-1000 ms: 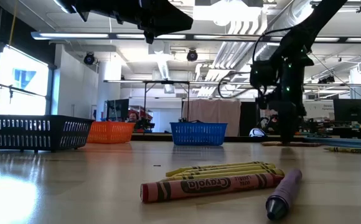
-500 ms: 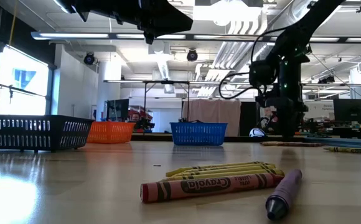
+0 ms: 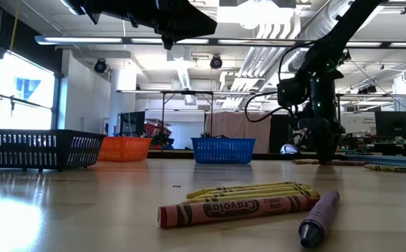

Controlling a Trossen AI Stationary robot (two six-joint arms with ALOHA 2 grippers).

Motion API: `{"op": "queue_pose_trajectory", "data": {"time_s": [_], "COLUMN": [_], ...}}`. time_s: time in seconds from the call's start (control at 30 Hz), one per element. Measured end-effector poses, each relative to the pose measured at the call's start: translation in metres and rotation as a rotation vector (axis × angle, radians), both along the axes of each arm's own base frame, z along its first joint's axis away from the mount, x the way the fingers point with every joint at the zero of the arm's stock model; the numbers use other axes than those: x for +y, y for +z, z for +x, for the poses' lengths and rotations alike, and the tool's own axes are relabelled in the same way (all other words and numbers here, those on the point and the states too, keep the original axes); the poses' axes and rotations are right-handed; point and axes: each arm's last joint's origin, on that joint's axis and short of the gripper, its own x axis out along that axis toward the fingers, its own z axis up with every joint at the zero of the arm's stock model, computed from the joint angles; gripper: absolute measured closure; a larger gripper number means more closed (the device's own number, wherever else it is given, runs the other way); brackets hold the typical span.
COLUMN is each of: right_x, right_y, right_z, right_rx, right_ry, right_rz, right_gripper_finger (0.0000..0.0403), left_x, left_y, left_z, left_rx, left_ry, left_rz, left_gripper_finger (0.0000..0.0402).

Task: Sort crayons
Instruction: Put the red crayon into the blue bin

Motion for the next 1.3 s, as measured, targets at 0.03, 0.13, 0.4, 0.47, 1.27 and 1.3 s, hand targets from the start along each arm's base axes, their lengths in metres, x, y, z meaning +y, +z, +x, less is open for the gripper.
{"op": "queue_pose_trajectory", "data": {"time_s": [0.03, 0.13, 0.4, 0.47, 1.27, 1.3], "right_x": [0.000, 0.000, 0.003, 0.004, 0.014, 0.014], "right_y": [0.000, -0.001, -0.001, -0.001, -0.002, -0.002], "right_z": [0.000, 0.000, -0.002, -0.003, -0.012, -0.012], "right_rx": [0.001, 0.000, 0.022, 0.024, 0.116, 0.112], "right_ry": [0.000, 0.000, -0.007, -0.008, -0.060, -0.062], "right_rz": [0.001, 0.004, 0.041, 0.060, 0.168, 0.167], "right_gripper_finger": [0.0254, 0.0259, 0.0328, 0.0343, 0.0337, 0.0343], "left_x": [0.000, 0.000, 0.000, 0.000, 0.000, 0.000], "left_y": [0.000, 0.000, -0.001, -0.001, -0.001, -0.001], "left_z": [0.000, 0.000, 0.000, 0.000, 0.000, 0.000], "left_rx": [0.000, 0.000, 0.009, 0.011, 0.014, 0.014], "left_ry": [0.000, 0.000, 0.000, 0.000, 0.000, 0.000], "left_rz": [0.000, 0.000, 0.000, 0.000, 0.000, 0.000], "left_gripper_finger": [0.0330, 0.0330, 0.0330, 0.0330, 0.0330, 0.0330]}}
